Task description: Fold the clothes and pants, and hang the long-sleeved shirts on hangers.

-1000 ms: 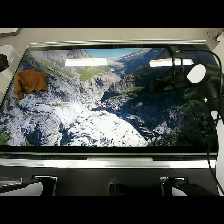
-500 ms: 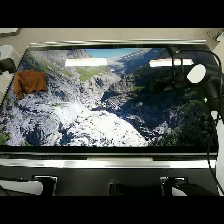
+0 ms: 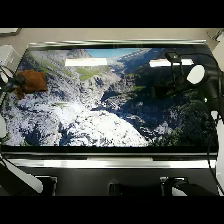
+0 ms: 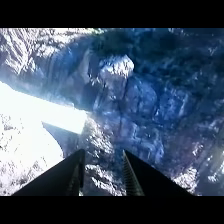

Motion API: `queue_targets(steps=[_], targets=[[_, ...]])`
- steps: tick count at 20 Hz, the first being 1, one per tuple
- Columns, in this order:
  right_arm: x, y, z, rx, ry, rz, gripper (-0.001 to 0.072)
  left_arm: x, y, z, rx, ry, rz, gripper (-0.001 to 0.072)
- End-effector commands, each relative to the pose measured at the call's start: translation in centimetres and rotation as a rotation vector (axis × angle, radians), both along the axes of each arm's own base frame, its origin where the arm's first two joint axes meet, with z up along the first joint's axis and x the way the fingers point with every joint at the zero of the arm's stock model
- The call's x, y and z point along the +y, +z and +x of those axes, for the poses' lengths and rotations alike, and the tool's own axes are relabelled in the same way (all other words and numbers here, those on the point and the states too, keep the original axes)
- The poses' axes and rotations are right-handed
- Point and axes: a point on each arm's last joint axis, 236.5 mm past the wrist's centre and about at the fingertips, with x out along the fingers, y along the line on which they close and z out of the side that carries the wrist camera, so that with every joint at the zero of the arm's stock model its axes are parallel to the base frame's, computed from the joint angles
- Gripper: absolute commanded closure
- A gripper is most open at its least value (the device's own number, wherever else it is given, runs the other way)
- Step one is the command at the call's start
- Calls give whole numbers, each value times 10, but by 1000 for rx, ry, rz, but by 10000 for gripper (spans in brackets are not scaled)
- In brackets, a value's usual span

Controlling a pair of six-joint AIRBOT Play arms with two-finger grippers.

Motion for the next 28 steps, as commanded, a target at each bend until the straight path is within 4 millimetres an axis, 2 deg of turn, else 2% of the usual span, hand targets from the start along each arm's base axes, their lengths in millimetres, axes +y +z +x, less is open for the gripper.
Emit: queue_targets(steps=[1, 4, 5, 6, 7, 8, 9, 11, 13, 14, 16, 18, 19, 21, 24, 26, 28], targets=[[-4, -5, -12, 59, -18, -11, 393, 19, -26, 27, -133, 32, 0, 101], [-4, -6, -13, 71, -47, -2, 393, 21, -37, 41, -188, 19, 13, 114], [-4, -6, -13, 71, -47, -2, 393, 21, -47, 40, -172, 24, 3, 229], [-4, -6, -13, 70, -47, -3, 393, 21, -53, 36, -149, 30, -5, 427], [-6, -6, -12, 68, -51, -7, 393, 21, -50, 36, -147, 29, -3, 653], [-7, -6, -12, 71, -66, -6, 393, 20, -35, 36, -145, 37, -11, 689], [-7, -6, -12, 74, -72, -5, 393, 19, -12, 40, -165, 31, 1, 689], [-7, -7, -13, 77, -71, -5, 394, 13, 44, 44, -216, -20, 62, 692], [-7, -6, -13, 76, -71, -5, 394, -4, 79, 33, -206, -22, 36, 693], [-6, -7, -13, 79, -71, -2, 394, -21, 89, 25, -181, -25, -12, 693], [-4, -3, -14, 82, -111, 28, 394, -74, 109, 14, -144, -90, -127, 693], [1, 13, -11, 32, -120, 63, 395, -151, 137, 11, -147, -233, -228, 693], [2, 26, -8, -15, -137, 82, 395, -196, 149, 7, -136, -324, -265, 693], [0, 61, -5, -130, -175, 117, 395, -281, 162, -12, -78, -472, -299, 693], [-10, 117, -20, -269, -266, 169, 395, -406, 156, -51, 37, -657, -349, 693], [-21, 149, -40, -345, -308, 176, 395, -490, 137, -89, 121, -760, -387, 693], [-32, 175, -66, -406, -315, 156, 395, -560, 117, -129, 187, -843, -404, 692]])
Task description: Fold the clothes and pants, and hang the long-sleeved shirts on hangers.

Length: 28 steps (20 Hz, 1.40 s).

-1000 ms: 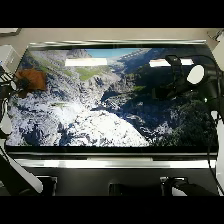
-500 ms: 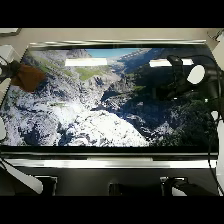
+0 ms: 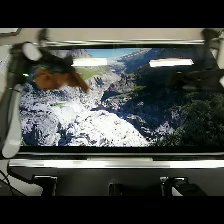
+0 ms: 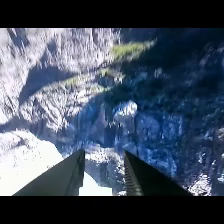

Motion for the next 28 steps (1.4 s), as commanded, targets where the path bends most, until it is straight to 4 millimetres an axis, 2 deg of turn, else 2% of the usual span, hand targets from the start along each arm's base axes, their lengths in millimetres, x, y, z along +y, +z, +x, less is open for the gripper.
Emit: queue_targets(steps=[1, 3, 6, 8, 10, 11, 12, 13, 14, 15, 16, 17, 18, 19, 20, 21, 23, 24, 25, 26, 28], targets=[[-21, 50, -42, -119, -69, -18, 395, -126, -32, -83, 118, -174, 5, 692], [-34, 65, -69, -150, -107, -32, 394, -177, -52, -118, 134, -230, 38, 692], [-47, 77, -105, -162, -144, -49, 394, -238, -85, -163, 153, -292, 57, 692], [-50, 78, -125, -153, -148, -50, 394, -267, -107, -185, 171, -321, 50, 690], [-51, 77, -137, -144, -144, -59, 394, -281, -121, -199, 192, -347, 48, 662], [-54, 78, -139, -148, -137, -84, 395, -283, -122, -204, 210, -351, 41, 534], [-54, 77, -140, -150, -115, -112, 395, -281, -115, -205, 220, -350, 34, 306], [-54, 78, -139, -159, -102, -127, 395, -274, -104, -203, 218, -351, 39, 125], [-53, 80, -135, -169, -98, -128, 392, -265, -87, -198, 199, -374, 50, 87], [-53, 79, -132, -167, -106, -119, 380, -254, -66, -190, 166, -396, 58, 87], [-57, 76, -128, -150, -155, -88, 337, -237, -42, -179, 126, -395, 66, 87], [-59, 70, -122, -115, -202, -59, 294, -213, -20, -167, 93, -361, 77, 87], [-59, 58, -117, -59, -239, -27, 288, -183, 3, -152, 61, -309, 96, 87], [-58, 40, -112, 29, -290, 12, 287, -150, 23, -139, 32, -253, 118, 87], [-53, 19, -108, 134, -318, 40, 258, -121, 39, -127, 3, -214, 144, 87], [-47, -2, -104, 236, -325, 52, 171, -92, 52, -118, -14, -180, 165, 89], [-16, -39, -91, 414, -241, 107, 150, -43, 68, -106, -24, -115, 181, 91], [5, -52, -83, 491, -172, 189, 150, -22, 72, -102, -22, -95, 198, 93], [18, -59, -72, 545, -135, 282, 150, -4, 72, -100, -9, -73, 211, 93], [23, -63, -59, 573, -109, 377, 150, 11, 70, -99, 10, -52, 224, 93], [5, -75, -39, 585, -101, 480, 150, 32, 66, -96, 37, -28, 244, 93]])
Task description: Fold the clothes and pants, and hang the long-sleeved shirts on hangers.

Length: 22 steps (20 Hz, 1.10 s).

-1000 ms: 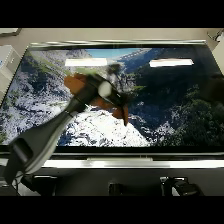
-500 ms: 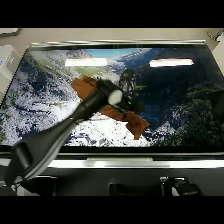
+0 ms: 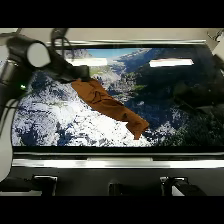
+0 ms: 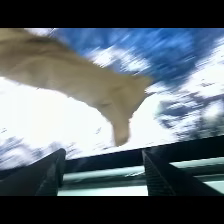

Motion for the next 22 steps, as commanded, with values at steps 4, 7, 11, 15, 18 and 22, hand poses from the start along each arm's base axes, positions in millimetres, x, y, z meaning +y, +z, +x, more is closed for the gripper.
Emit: queue_targets(steps=[4, 7, 11, 15, 18, 22], targets=[[-27, -88, 0, 163, 34, 357, 150, 63, -5, 3, 52, 69, 71, 93], [-23, -148, -11, 137, 53, 397, 135, 69, -7, 3, 54, 42, 94, 93], [-6, -207, -7, 160, -91, 535, 56, 77, -8, 5, 54, 39, 106, 93], [-5, -229, 9, 163, -168, 596, 56, 91, -8, 10, 57, 66, 107, 93], [-7, -244, 16, 175, -212, 595, 56, 97, -8, 11, 57, 80, 107, 93], [22, -256, 21, 183, -169, 558, 56, 103, -8, 13, 58, 93, 106, 93]])
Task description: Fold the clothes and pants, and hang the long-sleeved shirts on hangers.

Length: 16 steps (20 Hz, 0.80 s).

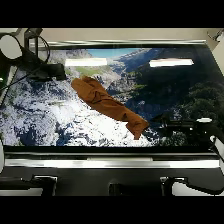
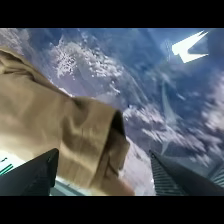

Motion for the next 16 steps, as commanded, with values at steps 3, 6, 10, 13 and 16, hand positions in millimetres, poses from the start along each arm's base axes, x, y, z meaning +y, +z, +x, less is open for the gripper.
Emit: queue_targets(steps=[3, 6, 10, 13, 16], targets=[[16, -19, 16, 2, -40, -73, 57, 9, 0, 3, 0, 19, 1, 93], [14, -20, 21, 18, -83, -75, 62, 10, -1, 3, 1, 20, 2, 93], [18, -16, 20, 30, -91, -45, 213, 9, -7, 5, 14, 20, 5, 93], [24, -13, 15, 50, -74, -17, 239, 10, -16, 8, 33, 24, 9, 93], [27, -11, 11, 62, -62, -1, 239, 16, -23, 11, 49, 48, 9, 93]])
